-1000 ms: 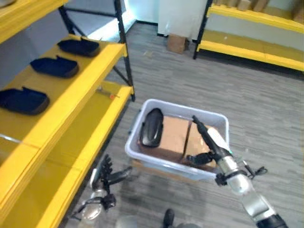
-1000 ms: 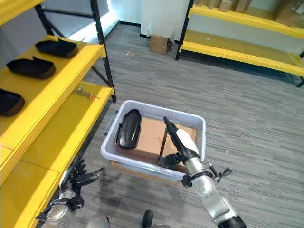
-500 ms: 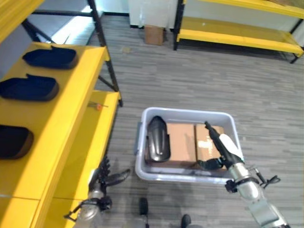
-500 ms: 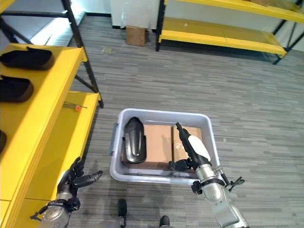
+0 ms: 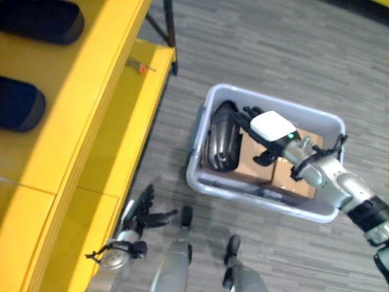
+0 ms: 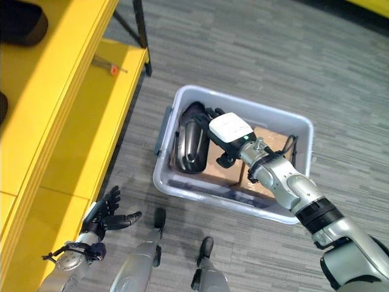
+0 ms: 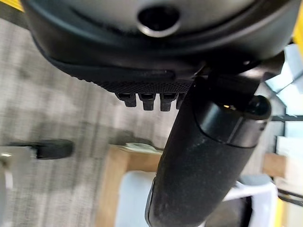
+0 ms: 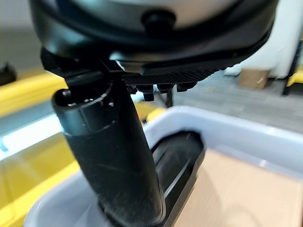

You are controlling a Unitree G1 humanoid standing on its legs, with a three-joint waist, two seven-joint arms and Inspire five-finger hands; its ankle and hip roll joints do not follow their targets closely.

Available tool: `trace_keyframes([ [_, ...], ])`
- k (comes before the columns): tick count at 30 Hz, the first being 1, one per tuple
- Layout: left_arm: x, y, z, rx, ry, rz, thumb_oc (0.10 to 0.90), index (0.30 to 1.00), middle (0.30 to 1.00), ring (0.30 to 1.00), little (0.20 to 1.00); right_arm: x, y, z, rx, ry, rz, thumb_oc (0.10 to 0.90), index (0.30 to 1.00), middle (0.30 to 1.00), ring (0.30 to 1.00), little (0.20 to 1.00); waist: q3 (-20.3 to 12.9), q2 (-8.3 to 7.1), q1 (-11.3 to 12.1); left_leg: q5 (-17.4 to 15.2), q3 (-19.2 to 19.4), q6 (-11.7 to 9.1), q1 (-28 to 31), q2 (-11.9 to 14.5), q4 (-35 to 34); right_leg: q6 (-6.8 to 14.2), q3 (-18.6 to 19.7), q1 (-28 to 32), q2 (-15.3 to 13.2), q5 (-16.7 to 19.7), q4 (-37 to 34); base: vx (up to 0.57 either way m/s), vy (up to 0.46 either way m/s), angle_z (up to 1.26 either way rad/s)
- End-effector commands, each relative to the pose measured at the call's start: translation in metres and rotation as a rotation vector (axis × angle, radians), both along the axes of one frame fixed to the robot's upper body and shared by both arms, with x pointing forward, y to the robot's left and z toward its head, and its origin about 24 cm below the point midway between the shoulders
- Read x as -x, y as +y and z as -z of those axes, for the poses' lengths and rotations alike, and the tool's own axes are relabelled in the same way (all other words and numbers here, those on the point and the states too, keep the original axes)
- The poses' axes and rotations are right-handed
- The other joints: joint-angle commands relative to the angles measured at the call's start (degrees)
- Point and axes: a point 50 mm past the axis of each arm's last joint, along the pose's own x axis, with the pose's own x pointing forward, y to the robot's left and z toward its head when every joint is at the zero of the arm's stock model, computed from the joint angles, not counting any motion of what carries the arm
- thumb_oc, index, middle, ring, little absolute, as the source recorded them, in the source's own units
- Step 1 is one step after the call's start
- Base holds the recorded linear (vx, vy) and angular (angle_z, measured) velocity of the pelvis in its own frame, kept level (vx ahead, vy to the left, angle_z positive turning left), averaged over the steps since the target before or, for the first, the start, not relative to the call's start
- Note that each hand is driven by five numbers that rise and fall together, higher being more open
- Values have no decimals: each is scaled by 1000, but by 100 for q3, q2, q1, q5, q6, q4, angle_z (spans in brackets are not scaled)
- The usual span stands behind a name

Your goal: Move parts from the plastic box to the shelf.

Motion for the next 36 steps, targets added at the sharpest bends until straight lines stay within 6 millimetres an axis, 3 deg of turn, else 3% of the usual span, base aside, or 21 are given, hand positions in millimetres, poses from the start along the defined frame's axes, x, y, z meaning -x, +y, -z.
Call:
trace_keyframes([
  [1, -12, 0, -28, 21, -170, 10, 900, 1000, 1000, 1000, 1000, -6, -7, -42, 63, -172, 9, 900, 1000, 1000, 1000, 1000, -443, 74, -62, -524, -118, -225, 207, 481, 378, 45, 26, -562, -407, 85, 787, -57, -36, 2],
  [7, -20, -4, -33, 27, -194, 20, 900, 1000, 1000, 1000, 1000, -14, -13, -64, 279, -250, 29, 900, 1000, 1000, 1000, 1000, -146, 200, 14, -407, -224, -274, -62, 498, 400, -8, -36, -862, -395, -23, 1026, -35, -28, 1],
  [16, -26, -6, -37, 23, -211, 29, 900, 1000, 1000, 1000, 1000, -16, -24, -82, 557, -314, 46, 900, 1000, 1000, 1000, 1000, 11, 290, 40, -349, -314, -320, -249, 502, 431, -47, -82, -1093, -375, -117, 1219, -19, -30, 5],
  [26, -32, -10, -42, 29, -230, 40, 900, 1000, 1000, 1000, 1000, -18, -18, -107, 662, -395, 43, 900, 1000, 1000, 1000, 1000, 93, 295, 55, -289, -362, -345, -309, 517, 360, -70, -112, -1204, -318, -146, 1263, 1, -6, 0],
  [36, -38, -11, -47, 20, -257, 37, 900, 1000, 1000, 1000, 1000, -20, -16, -117, 692, -415, 52, 900, 1000, 1000, 1000, 1000, 189, 314, 87, -306, -477, -354, -484, 481, 437, -100, -192, -1295, -302, -233, 1368, 10, -24, 5],
])
